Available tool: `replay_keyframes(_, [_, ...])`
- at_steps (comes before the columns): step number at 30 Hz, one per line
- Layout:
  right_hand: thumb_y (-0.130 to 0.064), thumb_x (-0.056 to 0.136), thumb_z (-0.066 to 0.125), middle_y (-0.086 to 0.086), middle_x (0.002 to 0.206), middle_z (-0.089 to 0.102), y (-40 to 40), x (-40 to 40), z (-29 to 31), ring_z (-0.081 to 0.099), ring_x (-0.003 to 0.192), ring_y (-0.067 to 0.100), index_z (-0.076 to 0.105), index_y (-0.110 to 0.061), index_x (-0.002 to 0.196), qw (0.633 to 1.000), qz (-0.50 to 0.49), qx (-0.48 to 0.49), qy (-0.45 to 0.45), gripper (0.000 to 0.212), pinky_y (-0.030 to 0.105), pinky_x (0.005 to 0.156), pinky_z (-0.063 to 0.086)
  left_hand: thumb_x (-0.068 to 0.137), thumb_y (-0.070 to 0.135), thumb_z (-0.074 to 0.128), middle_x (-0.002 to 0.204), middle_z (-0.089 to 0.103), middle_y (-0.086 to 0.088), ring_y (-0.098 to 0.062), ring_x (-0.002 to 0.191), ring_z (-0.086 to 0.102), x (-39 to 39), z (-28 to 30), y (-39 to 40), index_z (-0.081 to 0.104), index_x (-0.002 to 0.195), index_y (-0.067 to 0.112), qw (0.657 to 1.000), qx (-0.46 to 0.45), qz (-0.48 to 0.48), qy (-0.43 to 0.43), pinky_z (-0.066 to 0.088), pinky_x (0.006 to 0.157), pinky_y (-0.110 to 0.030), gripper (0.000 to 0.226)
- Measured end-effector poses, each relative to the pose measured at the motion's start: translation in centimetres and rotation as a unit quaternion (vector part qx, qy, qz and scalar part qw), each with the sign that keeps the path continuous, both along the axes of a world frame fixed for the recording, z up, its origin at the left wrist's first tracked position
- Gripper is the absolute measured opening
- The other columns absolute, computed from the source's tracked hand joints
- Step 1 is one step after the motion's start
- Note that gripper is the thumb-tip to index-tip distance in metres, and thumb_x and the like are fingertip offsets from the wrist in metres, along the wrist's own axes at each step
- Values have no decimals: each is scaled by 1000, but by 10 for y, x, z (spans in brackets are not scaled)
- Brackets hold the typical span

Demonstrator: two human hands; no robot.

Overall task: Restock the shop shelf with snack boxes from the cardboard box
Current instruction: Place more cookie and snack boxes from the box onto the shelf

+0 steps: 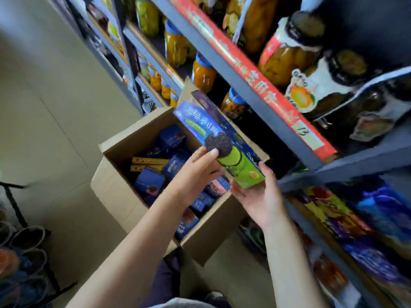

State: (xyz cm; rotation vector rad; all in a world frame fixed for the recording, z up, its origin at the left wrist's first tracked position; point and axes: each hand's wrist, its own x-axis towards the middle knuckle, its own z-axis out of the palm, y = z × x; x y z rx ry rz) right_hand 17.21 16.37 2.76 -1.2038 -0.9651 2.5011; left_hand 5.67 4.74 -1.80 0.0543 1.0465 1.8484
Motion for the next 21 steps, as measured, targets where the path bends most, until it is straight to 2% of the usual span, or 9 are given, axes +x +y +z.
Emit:
replay_keyframes(3, [-58, 80, 56, 12, 97, 73, 17, 48, 40, 68, 81, 25, 70, -12, 113, 997, 21, 65, 36, 58, 37, 77, 54, 77, 37, 72, 96, 61, -10, -21, 84, 61, 36, 57, 18, 61, 106, 18, 997, 37, -2, 68, 55, 83, -33, 36])
replay_keyframes(6, [-85, 58, 65, 7, 117, 72, 31, 105, 74, 67, 107, 23, 70, -22, 118, 979, 16, 198, 50, 88, 40, 86, 55, 90, 28, 64, 71, 67, 6, -9, 65, 65, 86, 106, 41, 57, 95, 19, 992, 50, -1, 118, 54, 70, -27, 12])
replay_keyframes(8, [-84, 52, 73, 2, 118, 71, 40, 151, 100, 67, 108, 18, 68, -25, 116, 954, -28, 295, 54, 87, 40, 93, 55, 91, 30, 62, 73, 67, 6, -9, 68, 64, 122, 130, 55, 56, 95, 19, 986, 74, -11, 147, 52, 70, -28, 13])
replay_keyframes(9, [-78, 55, 76, -4, 114, 72, 44, 175, 113, 67, 105, 14, 67, -26, 113, 935, -48, 347, 53, 78, 33, 90, 55, 87, 33, 66, 82, 67, 0, -13, 75, 63, 141, 139, 61, 59, 98, 19, 983, 84, -20, 163, 53, 70, -28, 19])
replay_keyframes(11, [-61, 63, 79, -13, 104, 71, 51, 222, 142, 66, 97, 5, 64, -27, 111, 885, -73, 459, 41, 61, 21, 83, 51, 76, 38, 72, 99, 63, -11, -20, 87, 61, 176, 155, 75, 65, 101, 19, 975, 107, -41, 190, 56, 70, -29, 32])
replay_keyframes(14, [-51, 73, 78, -12, 117, 67, 59, 278, 177, 61, 114, 7, 59, -33, 120, 796, -69, 601, -15, 54, 31, 99, 47, 69, 32, 81, 103, 70, -7, -18, 88, 68, 226, 179, 94, 66, 108, 12, 964, 127, -86, 219, 58, 71, -30, 46])
replay_keyframes(17, [-38, 78, 81, -15, 121, 63, 66, 318, 203, 58, 116, 2, 59, -33, 123, 712, -71, 693, -87, 51, 23, 100, 43, 65, 31, 86, 104, 73, -5, -17, 95, 70, 267, 204, 110, 64, 111, 7, 955, 149, -133, 221, 58, 74, -31, 57])
replay_keyframes(19, [-38, 78, 81, -14, 121, 61, 69, 334, 220, 57, 114, 5, 60, -30, 127, 664, -81, 729, -146, 55, 23, 96, 43, 64, 32, 87, 106, 72, -7, -20, 99, 69, 282, 218, 118, 70, 106, 9, 952, 159, -150, 216, 59, 81, -37, 50])
replay_keyframes(21, [-42, 78, 79, -7, 121, 60, 73, 344, 234, 54, 114, 13, 60, -25, 128, 609, -84, 763, -200, 57, 32, 95, 42, 73, 27, 83, 104, 67, -12, -23, 102, 66, 289, 231, 123, 68, 95, 5, 950, 144, -149, 233, 58, 86, -43, 34])
